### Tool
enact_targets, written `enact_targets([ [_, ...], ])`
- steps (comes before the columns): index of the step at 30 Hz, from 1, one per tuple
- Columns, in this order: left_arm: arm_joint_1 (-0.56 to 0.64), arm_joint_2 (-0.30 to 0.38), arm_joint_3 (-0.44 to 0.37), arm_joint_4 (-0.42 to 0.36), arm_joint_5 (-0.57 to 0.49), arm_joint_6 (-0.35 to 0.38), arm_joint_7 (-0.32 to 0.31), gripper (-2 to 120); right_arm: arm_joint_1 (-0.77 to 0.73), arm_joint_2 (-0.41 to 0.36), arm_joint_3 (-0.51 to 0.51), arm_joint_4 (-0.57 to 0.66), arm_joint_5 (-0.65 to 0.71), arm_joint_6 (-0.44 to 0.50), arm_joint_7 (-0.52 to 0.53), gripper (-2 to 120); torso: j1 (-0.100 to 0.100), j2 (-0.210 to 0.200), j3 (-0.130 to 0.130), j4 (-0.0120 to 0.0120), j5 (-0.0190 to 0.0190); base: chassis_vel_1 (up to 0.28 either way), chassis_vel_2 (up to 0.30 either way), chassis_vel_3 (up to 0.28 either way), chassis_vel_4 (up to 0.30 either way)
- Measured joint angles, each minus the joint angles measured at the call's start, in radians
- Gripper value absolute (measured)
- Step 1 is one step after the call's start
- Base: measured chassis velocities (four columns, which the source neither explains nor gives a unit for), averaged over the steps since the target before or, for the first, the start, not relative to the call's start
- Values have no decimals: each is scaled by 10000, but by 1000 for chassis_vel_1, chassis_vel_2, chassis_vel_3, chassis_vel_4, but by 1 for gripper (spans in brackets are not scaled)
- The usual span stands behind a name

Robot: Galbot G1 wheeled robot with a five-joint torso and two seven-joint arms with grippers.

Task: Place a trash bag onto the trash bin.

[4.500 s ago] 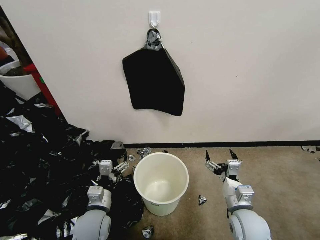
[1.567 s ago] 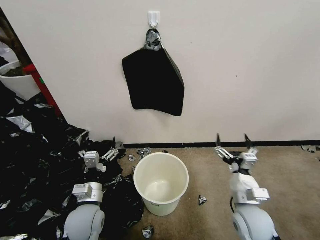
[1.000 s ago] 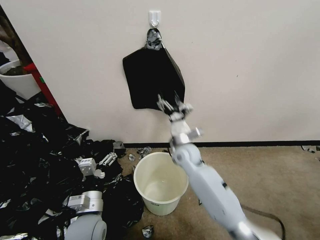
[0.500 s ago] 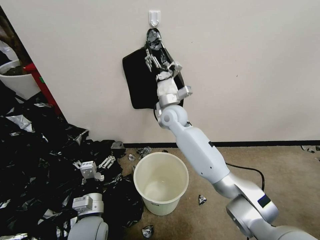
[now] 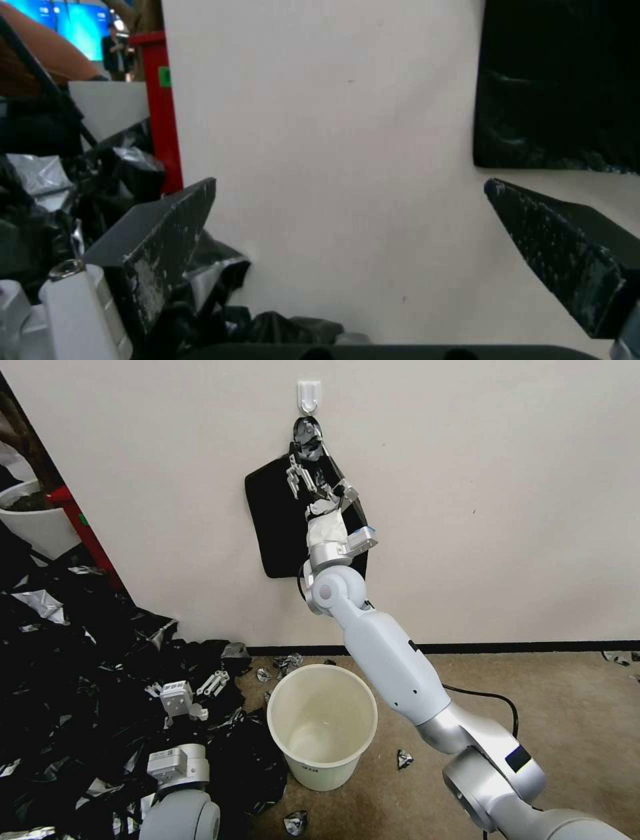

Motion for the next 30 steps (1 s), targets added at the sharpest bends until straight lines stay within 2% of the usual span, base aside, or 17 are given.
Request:
enact_targets([
  [5,-10,54,-12,-53,-9,16,-105,100,469,142,83,-449,126,-9,25,72,0,0,0,1,-1,0,0,0,0],
  [7,-13,87,-31,-66,-9,20,-143,100,614,168,125,-663,192,-13,26,61,0,0,0,0,0,0,0,0,0],
  [8,-13,87,-31,-66,-9,20,-143,100,614,168,125,-663,192,-13,26,61,0,0,0,0,0,0,0,0,0],
  [10,-18,116,-34,-64,-9,21,-179,100,694,178,163,-807,223,-18,-7,51,0,0,0,0,0,0,0,0,0],
  [11,-18,116,-34,-64,-9,21,-179,100,694,178,163,-807,223,-18,-7,51,0,0,0,0,0,0,0,0,0],
  [15,-63,151,-19,12,5,30,-242,100,722,225,257,-970,231,-20,-188,32,0,0,0,0,0,0,0,0,0],
  [19,-95,160,0,51,26,41,-288,100,693,239,282,-972,231,-11,-264,24,-1,0,0,1,0,0,0,0,0],
  [21,-122,166,10,86,61,51,-322,100,675,245,309,-1003,253,8,-455,11,0,0,0,0,0,0,0,0,0],
  [22,-122,166,10,86,61,51,-322,100,675,245,309,-1003,253,8,-455,11,0,0,0,0,0,0,0,0,0],
  [24,-131,181,12,103,92,53,-343,100,699,252,336,-1075,275,44,-632,1,0,1,0,0,0,0,0,0,0],
  [30,-169,186,9,198,207,57,-427,100,747,264,422,-1143,367,139,-1028,0,0,0,0,0,0,0,0,0,0],
])
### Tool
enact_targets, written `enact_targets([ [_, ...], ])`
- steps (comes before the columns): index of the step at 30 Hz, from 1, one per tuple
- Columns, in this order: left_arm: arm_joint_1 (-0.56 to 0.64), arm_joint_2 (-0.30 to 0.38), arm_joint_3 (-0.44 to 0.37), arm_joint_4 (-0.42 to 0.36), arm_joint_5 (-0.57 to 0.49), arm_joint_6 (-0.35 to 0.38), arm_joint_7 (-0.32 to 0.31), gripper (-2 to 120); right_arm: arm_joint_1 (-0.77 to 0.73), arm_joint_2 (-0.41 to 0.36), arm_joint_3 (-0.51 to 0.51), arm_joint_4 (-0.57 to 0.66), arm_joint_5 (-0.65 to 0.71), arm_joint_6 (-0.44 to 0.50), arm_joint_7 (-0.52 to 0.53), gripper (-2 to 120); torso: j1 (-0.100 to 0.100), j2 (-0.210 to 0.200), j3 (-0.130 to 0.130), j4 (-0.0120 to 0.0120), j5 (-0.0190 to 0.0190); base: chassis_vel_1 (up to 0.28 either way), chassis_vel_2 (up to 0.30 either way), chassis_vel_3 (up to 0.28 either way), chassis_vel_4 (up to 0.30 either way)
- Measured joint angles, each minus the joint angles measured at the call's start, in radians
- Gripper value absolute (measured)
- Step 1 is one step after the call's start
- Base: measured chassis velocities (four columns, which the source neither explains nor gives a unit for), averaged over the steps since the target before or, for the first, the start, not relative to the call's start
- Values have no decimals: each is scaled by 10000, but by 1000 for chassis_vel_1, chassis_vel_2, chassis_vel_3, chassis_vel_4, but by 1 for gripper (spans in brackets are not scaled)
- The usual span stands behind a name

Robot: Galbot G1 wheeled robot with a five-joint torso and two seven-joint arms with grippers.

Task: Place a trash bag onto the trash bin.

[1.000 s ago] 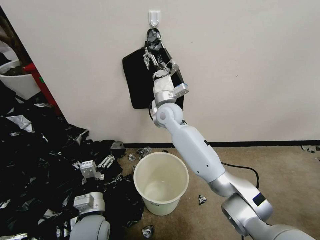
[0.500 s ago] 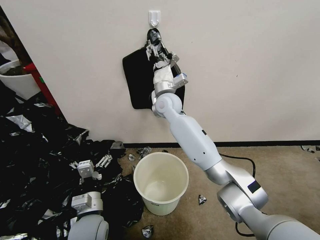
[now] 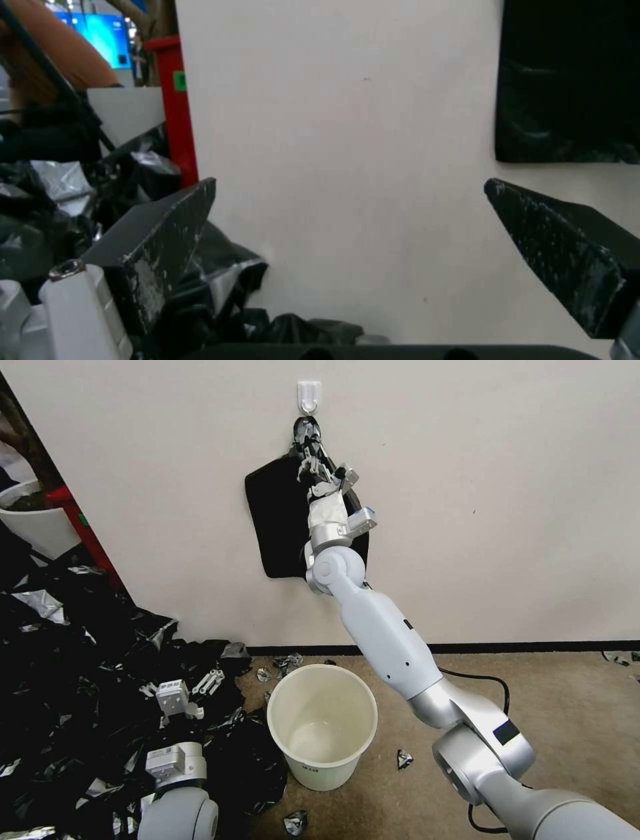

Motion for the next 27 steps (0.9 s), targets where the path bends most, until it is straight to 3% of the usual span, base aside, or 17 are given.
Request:
enact_targets([
  [19,-105,-79,41,218,89,-11,-139,100,-1943,-459,75,1409,242,349,-2152,0,0,1,-1,1,-1,0,0,0,0],
  [23,-339,209,-44,272,-410,57,-139,100,-3026,-742,-43,2043,222,387,-3350,0,0,1,-1,1,0,0,0,0,0],
  [25,-633,615,-54,373,-1391,167,-24,100,-4034,-986,-78,2277,10,388,-4233,0,-1,1,-2,-1,1,0,0,0,0],
  [27,-757,793,-46,426,-1790,177,60,100,-4383,-1068,-65,2288,-169,388,-4441,0,0,1,-2,-1,1,0,0,0,0],
])
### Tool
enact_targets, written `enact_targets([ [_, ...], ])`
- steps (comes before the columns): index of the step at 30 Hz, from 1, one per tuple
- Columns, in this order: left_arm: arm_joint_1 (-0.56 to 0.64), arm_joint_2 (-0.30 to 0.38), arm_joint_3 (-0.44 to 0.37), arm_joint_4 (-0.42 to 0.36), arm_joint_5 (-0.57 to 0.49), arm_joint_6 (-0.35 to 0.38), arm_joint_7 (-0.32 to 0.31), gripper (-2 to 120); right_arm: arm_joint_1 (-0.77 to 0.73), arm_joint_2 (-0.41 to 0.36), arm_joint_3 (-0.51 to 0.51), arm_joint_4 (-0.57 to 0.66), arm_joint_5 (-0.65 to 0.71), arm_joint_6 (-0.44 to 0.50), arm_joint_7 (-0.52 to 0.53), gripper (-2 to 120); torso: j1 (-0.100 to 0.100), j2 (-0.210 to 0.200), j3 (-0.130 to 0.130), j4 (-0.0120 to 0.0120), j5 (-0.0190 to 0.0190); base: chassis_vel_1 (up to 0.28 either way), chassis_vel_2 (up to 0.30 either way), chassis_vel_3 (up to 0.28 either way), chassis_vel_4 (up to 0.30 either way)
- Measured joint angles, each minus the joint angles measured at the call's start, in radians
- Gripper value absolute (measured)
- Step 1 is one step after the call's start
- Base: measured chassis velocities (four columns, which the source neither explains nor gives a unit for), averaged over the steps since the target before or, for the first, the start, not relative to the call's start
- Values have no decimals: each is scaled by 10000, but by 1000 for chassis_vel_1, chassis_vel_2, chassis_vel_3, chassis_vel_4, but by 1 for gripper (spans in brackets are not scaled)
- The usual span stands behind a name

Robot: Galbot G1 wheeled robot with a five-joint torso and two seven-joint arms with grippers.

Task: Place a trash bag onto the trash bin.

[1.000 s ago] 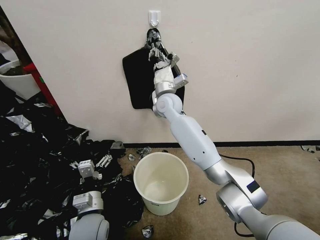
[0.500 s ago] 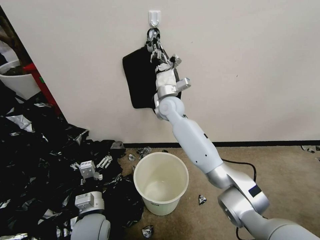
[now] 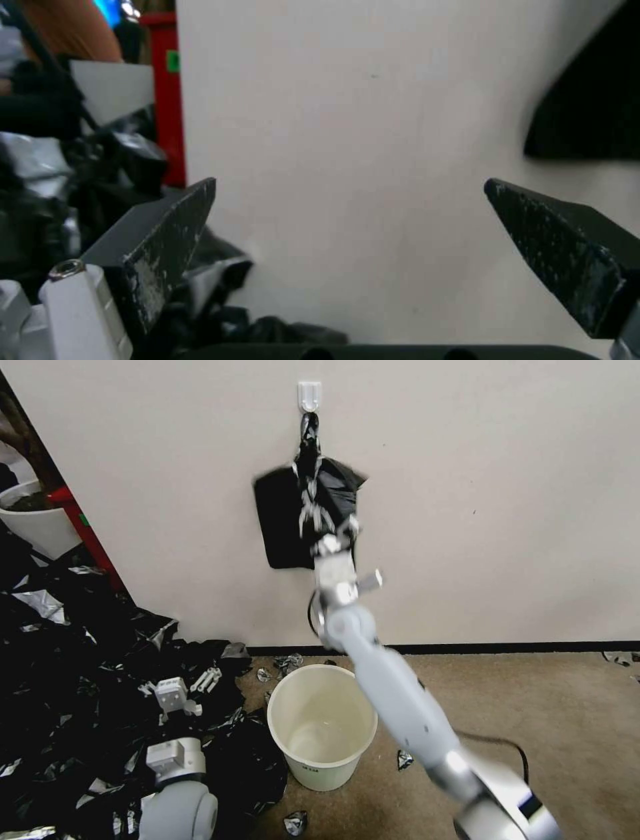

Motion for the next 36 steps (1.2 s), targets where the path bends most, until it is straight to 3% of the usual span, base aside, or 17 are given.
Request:
enact_targets([
  [6,-325,684,256,182,-1067,-291,531,100,-1090,-204,114,-91,-651,52,-407,0,0,0,1,1,-1,0,0,0,0],
  [10,-669,1489,599,218,-1823,-711,1223,100,-1771,-324,165,-168,-1278,168,-682,0,0,0,0,3,-2,0,0,0,0],
  [13,-1266,2777,812,289,-2486,-1215,2113,100,-2305,-424,224,-294,-2031,335,-1024,0,0,0,1,1,-5,0,0,0,0],
  [14,-1266,2777,812,289,-2486,-1215,2113,100,-2305,-424,224,-294,-2031,335,-1024,0,0,0,1,1,-5,0,0,0,0],
  [17,-1880,4189,874,413,-2999,-1709,3061,100,-2575,-490,379,-405,-2704,524,-1380,0,0,0,1,3,-5,0,0,0,0],
  [21,-2301,4980,887,563,-3191,-1974,3602,100,-2657,-532,485,-428,-3028,601,-1519,0,0,0,0,1,-1,0,0,0,0],
  [22,-2753,5591,946,783,-3240,-2218,4127,100,-2668,-543,652,-428,-3399,696,-1610,0,0,0,1,2,-2,0,0,0,0],
  [27,-3523,6404,1223,1056,-3232,-2386,4630,100,-2593,-508,988,-412,-3935,919,-1649,0,0,0,1,3,-2,0,0,0,0],
  [29,-4827,7136,1919,1351,-3108,-2216,4749,100,-2479,-430,1318,-6,-3962,1055,-1160,0,0,0,1,3,-3,0,0,0,0],
  [33,-6038,7483,2672,1632,-2969,-1935,4860,100,-2460,-362,1434,386,-3755,1065,-755,0,0,0,1,0,-1,0,0,0,0],
  [36,-7355,7696,3841,2082,-2808,-1485,5027,100,-2561,-323,1394,819,-3647,1092,-161,0,1,0,1,0,0,0,0,0,0],
])
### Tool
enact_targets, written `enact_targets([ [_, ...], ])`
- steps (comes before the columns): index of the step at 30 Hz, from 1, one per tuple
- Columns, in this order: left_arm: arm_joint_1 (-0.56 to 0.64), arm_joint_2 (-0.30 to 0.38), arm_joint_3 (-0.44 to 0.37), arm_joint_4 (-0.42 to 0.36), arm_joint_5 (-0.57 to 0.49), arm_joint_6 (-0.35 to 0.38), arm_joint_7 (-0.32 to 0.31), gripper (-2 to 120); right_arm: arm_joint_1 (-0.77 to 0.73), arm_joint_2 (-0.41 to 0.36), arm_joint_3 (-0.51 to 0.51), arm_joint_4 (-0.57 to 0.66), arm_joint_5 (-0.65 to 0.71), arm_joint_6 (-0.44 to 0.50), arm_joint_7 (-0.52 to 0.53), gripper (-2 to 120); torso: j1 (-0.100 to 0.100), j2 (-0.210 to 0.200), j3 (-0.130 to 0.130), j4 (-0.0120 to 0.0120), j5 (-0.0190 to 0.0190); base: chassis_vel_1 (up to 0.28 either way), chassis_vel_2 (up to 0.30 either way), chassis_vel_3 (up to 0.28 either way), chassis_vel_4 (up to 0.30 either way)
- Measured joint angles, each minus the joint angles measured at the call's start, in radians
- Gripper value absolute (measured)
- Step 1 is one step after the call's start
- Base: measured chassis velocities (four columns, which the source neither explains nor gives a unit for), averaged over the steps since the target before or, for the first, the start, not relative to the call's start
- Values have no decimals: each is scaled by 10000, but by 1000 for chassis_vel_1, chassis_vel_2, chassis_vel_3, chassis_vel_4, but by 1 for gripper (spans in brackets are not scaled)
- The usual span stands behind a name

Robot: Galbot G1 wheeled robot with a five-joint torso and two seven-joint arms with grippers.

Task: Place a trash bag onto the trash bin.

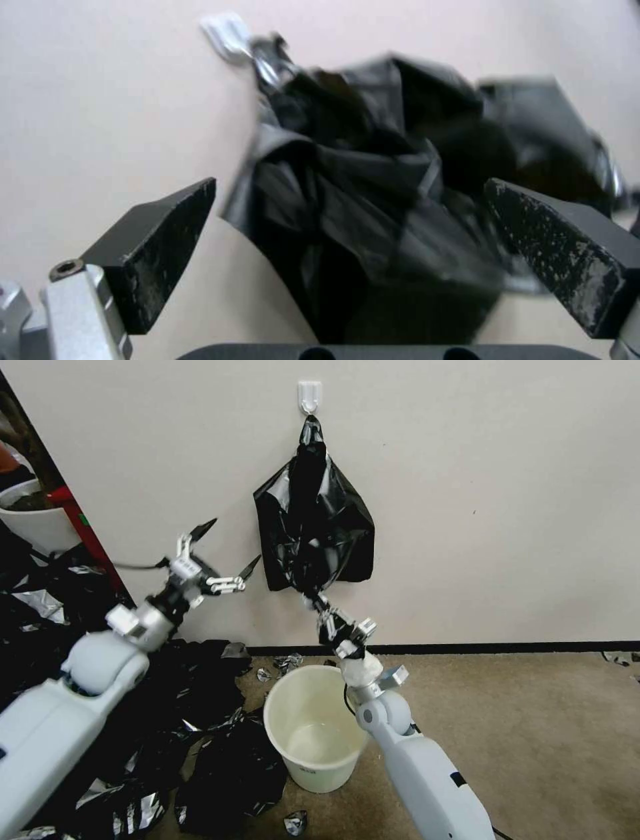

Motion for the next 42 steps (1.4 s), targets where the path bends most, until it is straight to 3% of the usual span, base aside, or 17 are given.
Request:
enact_targets([
  [8,-1314,-329,1606,580,436,923,12,100,-362,-13,-44,268,-232,37,101,0,0,0,1,1,-1,0,0,0,0],
  [11,-1625,-525,1869,633,470,1101,44,100,-421,33,-43,396,-265,38,99,0,0,-1,1,1,-1,0,0,0,0],
  [24,-2024,-1095,1991,709,1848,1036,153,100,-443,195,-89,565,-366,-7,119,0,0,0,0,2,-1,0,0,0,0],
  [33,-1957,-1080,1942,819,2187,1754,140,72,-424,179,-100,818,-363,-50,157,0,0,0,0,2,-1,0,0,0,0],
  [40,-1856,-1234,1849,796,1906,2437,67,42,-434,133,-125,1045,-326,-74,264,0,0,0,0,2,-1,0,0,0,0],
  [42,-1856,-1263,1848,785,1808,2508,59,39,-432,124,-135,1072,-323,-76,320,0,0,0,-1,2,-1,0,0,0,0],
])
